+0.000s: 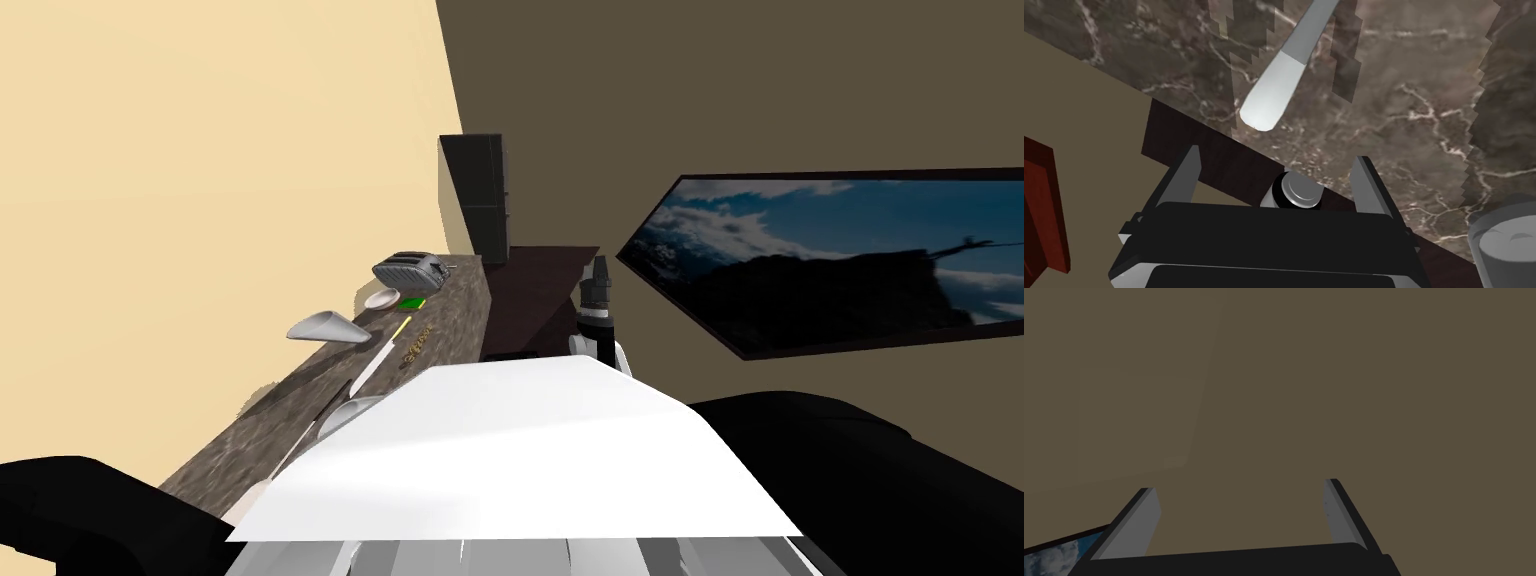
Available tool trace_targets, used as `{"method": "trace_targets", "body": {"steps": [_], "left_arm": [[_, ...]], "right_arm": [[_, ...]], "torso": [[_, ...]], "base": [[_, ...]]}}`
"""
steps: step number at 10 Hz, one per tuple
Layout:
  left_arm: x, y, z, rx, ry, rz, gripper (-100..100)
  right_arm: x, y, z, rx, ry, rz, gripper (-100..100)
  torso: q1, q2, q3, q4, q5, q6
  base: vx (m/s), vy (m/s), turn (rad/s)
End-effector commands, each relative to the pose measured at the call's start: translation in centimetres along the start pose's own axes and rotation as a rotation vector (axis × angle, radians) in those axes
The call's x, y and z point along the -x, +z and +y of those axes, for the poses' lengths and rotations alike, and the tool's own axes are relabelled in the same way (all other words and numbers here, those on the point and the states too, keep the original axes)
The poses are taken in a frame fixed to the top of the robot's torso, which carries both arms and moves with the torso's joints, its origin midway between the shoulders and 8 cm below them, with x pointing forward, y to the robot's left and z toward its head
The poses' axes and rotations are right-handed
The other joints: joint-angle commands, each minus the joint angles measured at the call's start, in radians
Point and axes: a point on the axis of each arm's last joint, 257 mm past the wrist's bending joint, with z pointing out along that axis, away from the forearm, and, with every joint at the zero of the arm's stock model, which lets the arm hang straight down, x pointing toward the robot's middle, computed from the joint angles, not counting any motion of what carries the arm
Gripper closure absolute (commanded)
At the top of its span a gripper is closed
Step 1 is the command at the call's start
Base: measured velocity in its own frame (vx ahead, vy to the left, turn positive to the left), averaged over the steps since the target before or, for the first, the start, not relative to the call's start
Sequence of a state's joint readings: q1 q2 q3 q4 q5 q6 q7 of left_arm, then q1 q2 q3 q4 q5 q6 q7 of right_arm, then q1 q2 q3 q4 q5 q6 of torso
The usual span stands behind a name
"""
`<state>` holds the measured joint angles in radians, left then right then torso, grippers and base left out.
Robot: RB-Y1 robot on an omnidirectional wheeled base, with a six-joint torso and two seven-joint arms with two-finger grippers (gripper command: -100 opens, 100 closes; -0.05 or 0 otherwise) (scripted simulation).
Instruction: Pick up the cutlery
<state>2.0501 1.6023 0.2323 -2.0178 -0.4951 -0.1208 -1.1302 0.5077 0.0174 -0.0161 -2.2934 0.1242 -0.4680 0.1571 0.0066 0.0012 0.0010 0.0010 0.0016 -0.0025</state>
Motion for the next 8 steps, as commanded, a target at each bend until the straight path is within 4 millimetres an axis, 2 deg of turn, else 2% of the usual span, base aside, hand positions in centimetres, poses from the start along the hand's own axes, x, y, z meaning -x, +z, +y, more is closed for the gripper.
{"method": "trace_targets", "body": {"steps": [1,5,8], "left_arm": [[-1.1,-0.1,-0.8,-0.044,0.098,0.027,-100],[-2.1,0.0,-1.6,-0.107,0.222,0.043,-100],[-3.1,-0.1,-3.1,-0.178,0.33,0.052,-100]], "right_arm": [[0.0,0.0,0.0,0.0,0.0,0.0,0],[0.0,0.0,0.0,0.0,0.0,0.0,0],[0.0,0.0,0.0,0.0,0.0,0.0,0]], "torso": [[0.0,0.0,0.0,0.0,0.0,0.0],[0.0,-0.001,0.0,0.0,0.0,0.0],[-0.001,-0.001,-0.001,0.0,0.0,0.0]], "base": [[-0.036,0.09,-0.255],[-0.026,0.059,-0.131],[-0.017,0.049,-0.124]]}}
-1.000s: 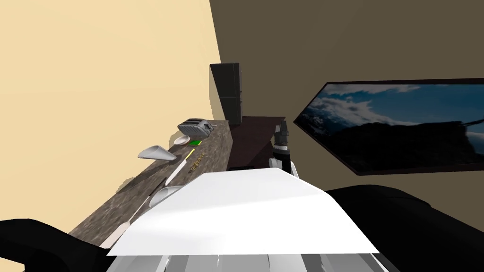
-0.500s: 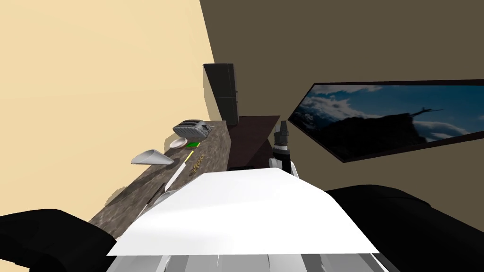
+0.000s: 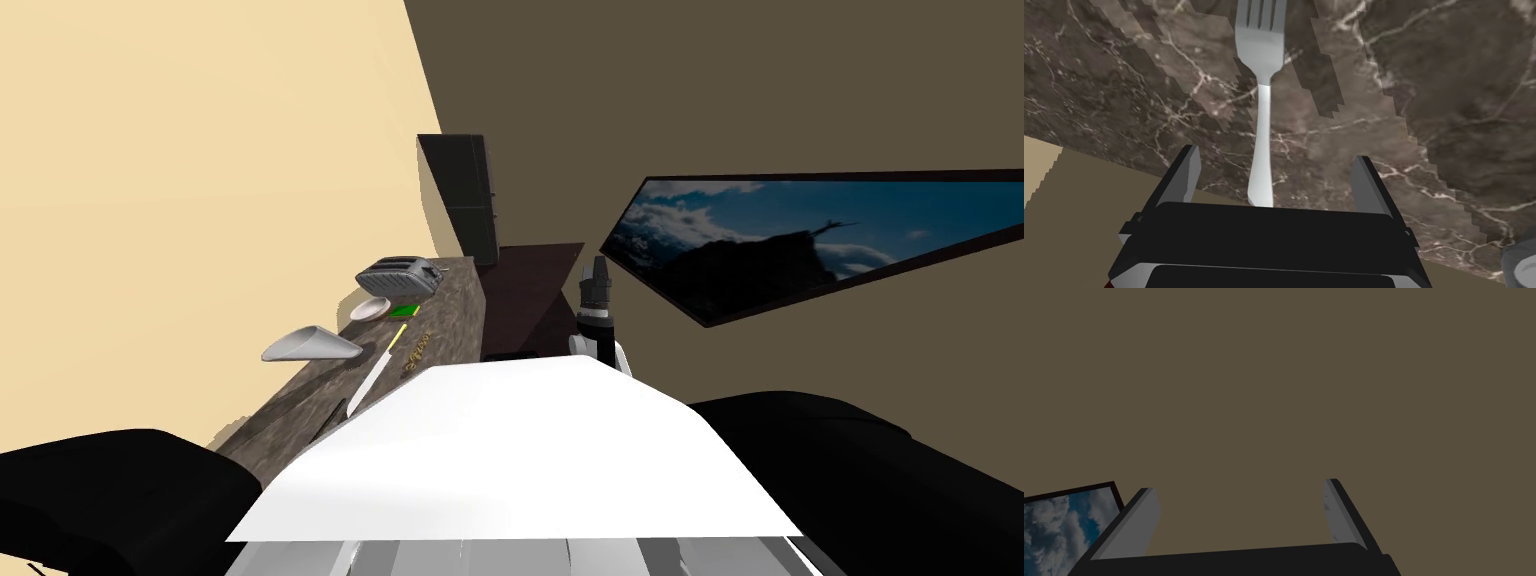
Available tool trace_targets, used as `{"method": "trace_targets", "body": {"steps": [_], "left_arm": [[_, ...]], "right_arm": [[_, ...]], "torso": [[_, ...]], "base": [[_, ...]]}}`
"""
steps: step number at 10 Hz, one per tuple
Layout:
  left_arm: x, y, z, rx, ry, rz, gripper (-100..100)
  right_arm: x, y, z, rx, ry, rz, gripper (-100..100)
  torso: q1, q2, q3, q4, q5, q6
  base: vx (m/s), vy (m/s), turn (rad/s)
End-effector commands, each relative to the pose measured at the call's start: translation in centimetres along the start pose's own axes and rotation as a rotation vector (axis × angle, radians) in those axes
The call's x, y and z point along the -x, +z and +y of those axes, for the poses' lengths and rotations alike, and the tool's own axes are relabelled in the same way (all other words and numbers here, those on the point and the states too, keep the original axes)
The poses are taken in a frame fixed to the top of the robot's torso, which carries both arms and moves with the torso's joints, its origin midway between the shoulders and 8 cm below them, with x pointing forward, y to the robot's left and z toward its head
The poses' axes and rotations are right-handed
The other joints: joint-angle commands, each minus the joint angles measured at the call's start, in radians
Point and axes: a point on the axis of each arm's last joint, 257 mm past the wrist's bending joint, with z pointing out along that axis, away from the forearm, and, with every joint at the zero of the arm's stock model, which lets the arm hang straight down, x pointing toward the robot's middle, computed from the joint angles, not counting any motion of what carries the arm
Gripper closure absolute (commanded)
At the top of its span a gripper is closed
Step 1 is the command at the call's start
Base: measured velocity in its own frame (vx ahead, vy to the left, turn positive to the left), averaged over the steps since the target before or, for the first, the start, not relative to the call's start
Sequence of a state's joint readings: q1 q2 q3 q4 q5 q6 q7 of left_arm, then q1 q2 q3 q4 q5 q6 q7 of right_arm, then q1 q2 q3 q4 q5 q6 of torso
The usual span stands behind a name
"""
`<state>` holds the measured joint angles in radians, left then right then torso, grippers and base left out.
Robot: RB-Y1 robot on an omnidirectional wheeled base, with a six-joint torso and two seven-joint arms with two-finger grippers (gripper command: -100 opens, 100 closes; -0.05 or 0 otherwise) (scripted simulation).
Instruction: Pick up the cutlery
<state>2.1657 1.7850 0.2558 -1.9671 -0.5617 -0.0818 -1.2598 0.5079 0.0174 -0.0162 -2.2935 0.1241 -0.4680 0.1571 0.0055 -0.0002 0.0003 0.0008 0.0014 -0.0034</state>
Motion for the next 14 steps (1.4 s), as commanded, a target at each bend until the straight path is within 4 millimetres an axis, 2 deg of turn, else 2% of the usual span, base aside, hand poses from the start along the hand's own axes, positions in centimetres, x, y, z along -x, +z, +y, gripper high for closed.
{"method": "trace_targets", "body": {"steps": [1,3,4,5,8,10,11,12,13,14], "left_arm": [[0.0,0.0,-0.9,-0.031,0.037,-0.001,-100],[0.0,0.0,-1.1,-0.033,0.037,-0.002,-100],[0.0,0.0,-1.1,-0.034,0.039,-0.001,0],[-0.3,0.2,-0.4,-0.035,0.046,0.001,-100],[-0.9,0.8,1.5,-0.037,0.065,0.009,-100],[-0.9,0.8,1.5,-0.037,0.065,0.009,-100],[-1.1,1.0,2.3,-0.037,0.072,0.012,-100],[-0.9,0.9,2.0,-0.037,0.068,0.009,-100],[-0.9,0.9,2.0,-0.037,0.069,0.01,100],[-0.9,0.9,2.0,-0.037,0.069,0.01,100]], "right_arm": [[0.0,0.0,0.0,0.0,0.0,0.0,0],[0.0,0.0,0.0,0.0,0.0,0.0,0],[0.0,0.0,0.0,0.0,0.0,0.0,0],[0.0,0.0,0.0,0.0,0.0,0.0,0],[0.0,0.0,0.0,0.0,0.0,0.0,0],[0.0,0.0,0.0,0.0,0.0,0.0,0],[0.0,0.0,0.0,0.0,0.0,0.0,0],[0.0,0.0,0.0,0.0,0.0,0.0,0],[0.0,0.0,0.0,0.0,0.0,0.0,0],[0.0,0.0,0.0,0.0,0.0,0.0,0]], "torso": [[0.0,0.0,0.0,0.0,0.0,0.0],[-0.002,0.0,0.0,0.0,0.0,0.0],[-0.003,-0.001,0.0,0.0,-0.001,0.0],[-0.004,-0.001,0.0,0.0,-0.001,0.0],[-0.005,0.001,0.001,0.0,-0.001,0.0],[-0.005,0.001,0.001,0.0,-0.001,0.0],[-0.005,0.0,0.0,0.0,-0.001,0.0],[-0.004,0.0,0.0,0.0,-0.001,-0.001],[-0.004,0.0,0.0,0.0,-0.001,0.0],[-0.004,-0.001,0.0,0.0,-0.001,0.0]], "base": [[-0.013,0.047,-0.073],[-0.004,0.022,-0.023],[0.0,0.0,0.0],[-0.02,-0.004,0.054],[-0.042,-0.011,0.061],[-0.02,-0.006,0.01],[-0.012,-0.003,0.058],[-0.008,-0.004,0.014],[0.0,0.0,0.0],[0.0,0.0,0.0]]}}
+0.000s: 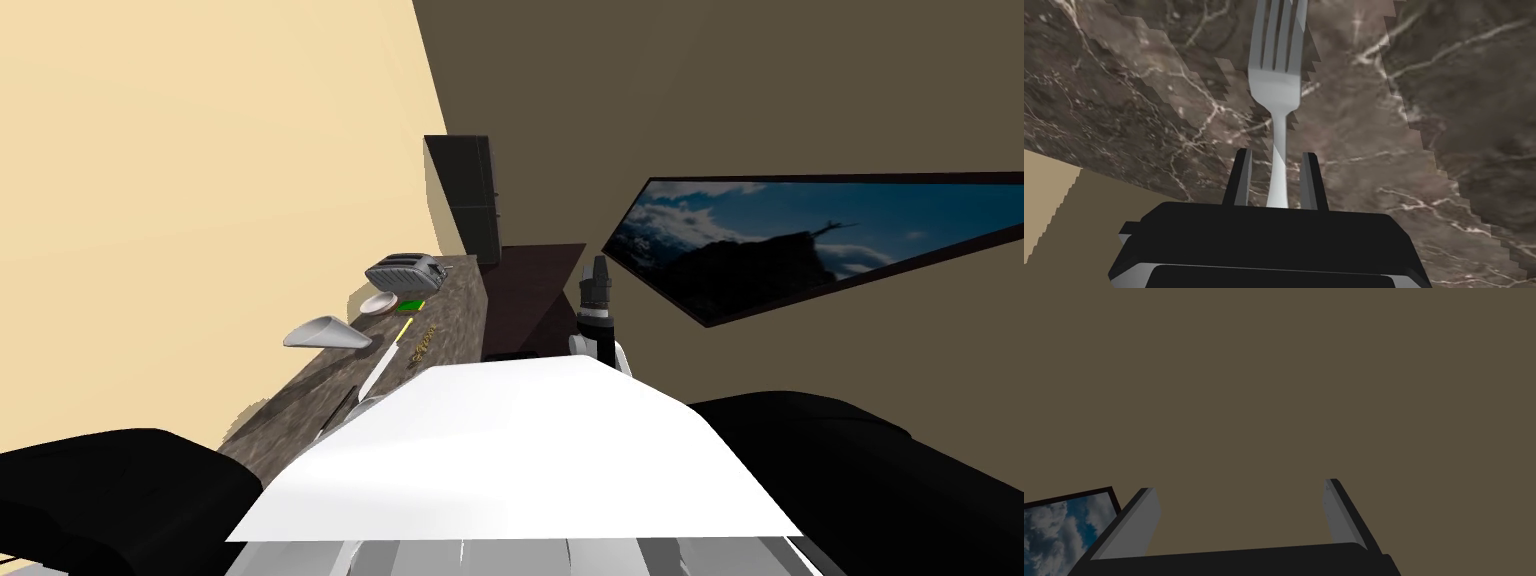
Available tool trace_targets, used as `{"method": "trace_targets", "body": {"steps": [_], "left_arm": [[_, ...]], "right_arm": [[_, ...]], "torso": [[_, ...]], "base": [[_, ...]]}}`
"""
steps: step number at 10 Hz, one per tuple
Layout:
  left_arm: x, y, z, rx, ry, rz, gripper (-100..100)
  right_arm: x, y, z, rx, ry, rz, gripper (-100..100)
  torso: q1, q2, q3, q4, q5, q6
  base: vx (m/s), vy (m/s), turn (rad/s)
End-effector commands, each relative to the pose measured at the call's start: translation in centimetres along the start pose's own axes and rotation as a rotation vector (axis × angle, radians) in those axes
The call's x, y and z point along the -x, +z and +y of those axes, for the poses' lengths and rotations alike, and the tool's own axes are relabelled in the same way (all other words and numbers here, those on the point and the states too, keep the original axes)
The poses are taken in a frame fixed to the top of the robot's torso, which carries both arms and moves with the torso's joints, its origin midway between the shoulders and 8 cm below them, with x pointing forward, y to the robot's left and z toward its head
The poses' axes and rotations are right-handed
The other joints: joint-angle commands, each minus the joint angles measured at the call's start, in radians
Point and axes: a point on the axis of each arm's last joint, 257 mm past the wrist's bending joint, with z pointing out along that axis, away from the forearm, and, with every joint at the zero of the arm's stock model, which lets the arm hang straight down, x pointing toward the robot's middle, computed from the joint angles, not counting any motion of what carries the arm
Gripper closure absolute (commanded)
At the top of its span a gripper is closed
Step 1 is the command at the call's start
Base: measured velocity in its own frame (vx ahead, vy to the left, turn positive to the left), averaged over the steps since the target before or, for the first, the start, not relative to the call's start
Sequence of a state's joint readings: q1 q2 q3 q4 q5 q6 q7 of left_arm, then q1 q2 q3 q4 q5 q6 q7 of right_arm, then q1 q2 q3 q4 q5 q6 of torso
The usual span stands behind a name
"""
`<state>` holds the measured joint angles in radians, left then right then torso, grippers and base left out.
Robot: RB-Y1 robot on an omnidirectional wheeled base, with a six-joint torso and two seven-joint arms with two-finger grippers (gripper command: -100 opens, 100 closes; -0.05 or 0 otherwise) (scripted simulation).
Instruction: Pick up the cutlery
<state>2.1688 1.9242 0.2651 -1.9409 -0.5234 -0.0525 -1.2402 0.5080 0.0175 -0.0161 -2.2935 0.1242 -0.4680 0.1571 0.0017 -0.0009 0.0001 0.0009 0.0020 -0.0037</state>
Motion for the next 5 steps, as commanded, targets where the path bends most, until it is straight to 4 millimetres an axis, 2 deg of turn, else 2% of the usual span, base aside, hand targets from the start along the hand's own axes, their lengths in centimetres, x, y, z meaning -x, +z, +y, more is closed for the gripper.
{"method": "trace_targets", "body": {"steps": [1,3,4,5], "left_arm": [[0.0,0.0,0.0,0.0,0.0,0.0,100],[-0.01,0.0,0.01,0.0,-0.001,0.0,100],[-0.01,0.0,0.0,0.0,-0.001,0.0,0],[0.25,-0.21,-0.82,0.001,-0.006,-0.004,100]], "right_arm": [[0.0,0.0,0.0,0.0,0.0,0.0,0],[0.0,0.0,0.0,0.0,0.0,0.0,0],[0.0,0.0,0.0,0.0,0.0,0.0,0],[0.0,0.0,0.0,0.0,0.0,0.0,0]], "torso": [[0.0,0.0,0.0,0.0,0.0,0.0],[0.001,0.0,0.0,0.0,0.0,0.0],[0.001,0.0,0.0,0.0,0.0,0.0],[0.001,0.0,0.0,0.0,0.0,0.0]], "base": [[0.0,0.0,0.0],[0.0,0.0,0.0],[0.0,0.0,0.0],[0.022,-0.001,-0.072]]}}
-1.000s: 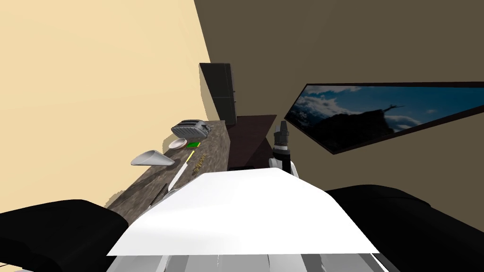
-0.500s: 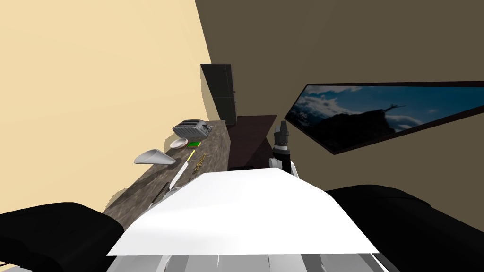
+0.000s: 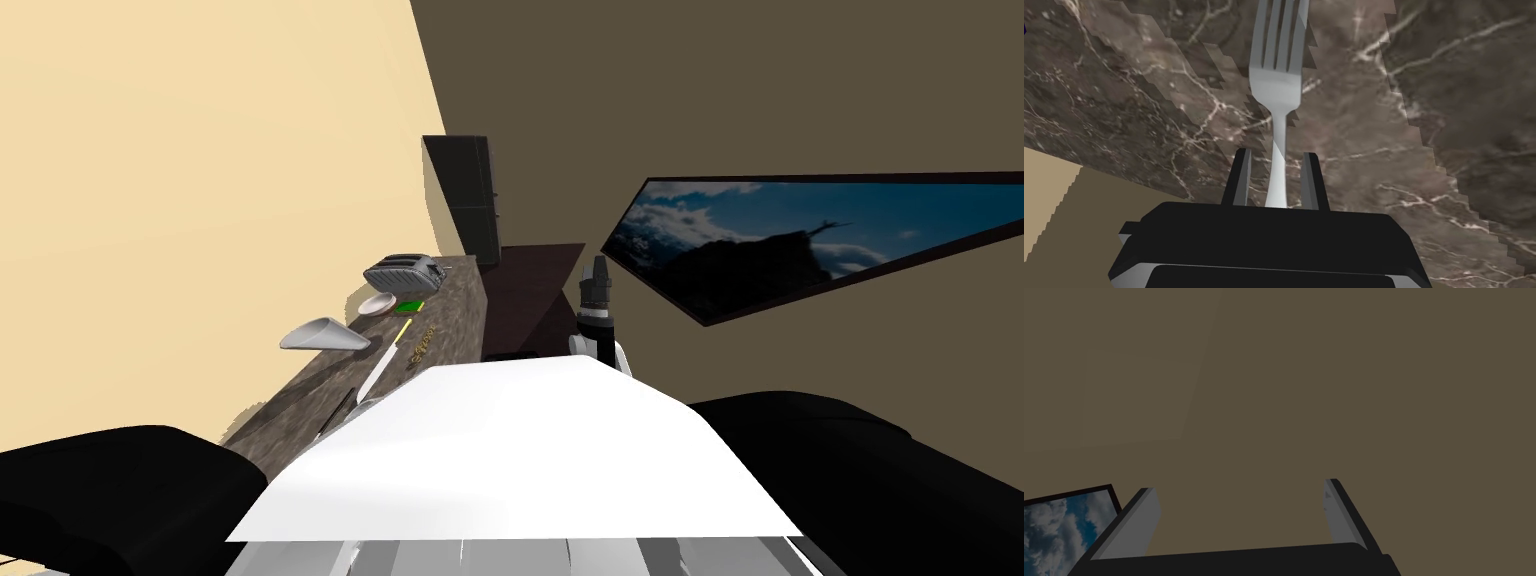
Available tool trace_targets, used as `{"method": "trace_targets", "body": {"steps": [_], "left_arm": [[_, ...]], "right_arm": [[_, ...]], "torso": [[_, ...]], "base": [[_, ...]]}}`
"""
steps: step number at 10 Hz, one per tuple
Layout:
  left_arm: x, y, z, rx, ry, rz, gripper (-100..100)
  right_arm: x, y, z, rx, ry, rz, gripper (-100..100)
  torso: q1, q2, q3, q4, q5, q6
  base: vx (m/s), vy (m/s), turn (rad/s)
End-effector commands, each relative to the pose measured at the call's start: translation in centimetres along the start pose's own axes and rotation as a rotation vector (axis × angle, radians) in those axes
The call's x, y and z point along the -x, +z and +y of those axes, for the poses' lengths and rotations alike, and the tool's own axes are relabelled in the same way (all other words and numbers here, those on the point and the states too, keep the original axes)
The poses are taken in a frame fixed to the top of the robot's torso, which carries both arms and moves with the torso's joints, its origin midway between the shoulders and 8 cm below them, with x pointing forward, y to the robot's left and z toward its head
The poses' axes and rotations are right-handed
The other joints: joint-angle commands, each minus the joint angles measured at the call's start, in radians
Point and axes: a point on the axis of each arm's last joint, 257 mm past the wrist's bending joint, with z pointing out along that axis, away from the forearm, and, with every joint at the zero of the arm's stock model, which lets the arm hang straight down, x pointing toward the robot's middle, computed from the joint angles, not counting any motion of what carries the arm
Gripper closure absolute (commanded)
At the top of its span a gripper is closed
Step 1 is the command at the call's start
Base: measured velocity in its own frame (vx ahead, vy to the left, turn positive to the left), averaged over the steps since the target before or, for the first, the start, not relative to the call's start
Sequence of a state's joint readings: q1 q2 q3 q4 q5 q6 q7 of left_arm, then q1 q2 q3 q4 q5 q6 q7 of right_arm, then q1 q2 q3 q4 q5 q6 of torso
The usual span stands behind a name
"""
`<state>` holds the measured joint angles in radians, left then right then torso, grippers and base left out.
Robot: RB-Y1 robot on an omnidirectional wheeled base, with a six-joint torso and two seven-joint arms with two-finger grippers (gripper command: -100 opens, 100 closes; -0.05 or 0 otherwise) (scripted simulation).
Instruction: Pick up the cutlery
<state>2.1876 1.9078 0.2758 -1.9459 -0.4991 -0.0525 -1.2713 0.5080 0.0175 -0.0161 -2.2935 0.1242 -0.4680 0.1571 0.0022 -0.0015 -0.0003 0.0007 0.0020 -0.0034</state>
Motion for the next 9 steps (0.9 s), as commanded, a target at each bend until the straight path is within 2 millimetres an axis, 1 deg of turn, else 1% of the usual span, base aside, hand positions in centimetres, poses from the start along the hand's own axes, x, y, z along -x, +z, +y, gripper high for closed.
{"method": "trace_targets", "body": {"steps": [1,2,4,8,9], "left_arm": [[0.0,-0.1,-0.3,0.001,0.005,-0.002,100],[0.0,-0.1,-0.3,0.001,0.005,-0.002,100],[0.6,-0.5,-1.8,0.002,-0.009,-0.008,100],[0.5,-0.5,-1.6,0.005,-0.007,-0.006,100],[0.5,-0.5,-1.7,0.004,-0.007,-0.007,0]], "right_arm": [[0.0,0.0,0.0,0.0,0.0,0.0,0],[0.0,0.0,0.0,0.0,0.0,0.0,0],[0.0,0.0,0.0,0.0,0.0,0.0,0],[0.0,0.0,0.0,0.0,0.0,0.0,0],[0.0,0.0,0.0,0.0,0.0,0.0,0]], "torso": [[0.0,0.0,0.0,0.0,0.0,0.0],[0.0,-0.001,0.0,0.0,0.0,0.0],[0.0,0.0,0.0,0.0,0.0,0.0],[0.0,0.001,0.0,0.0,0.0,0.0],[0.0,0.001,0.0,0.0,0.0,0.0]], "base": [[0.028,0.006,-0.04],[0.014,0.006,-0.004],[0.032,0.009,-0.064],[0.01,0.004,-0.005],[0.0,0.0,0.0]]}}
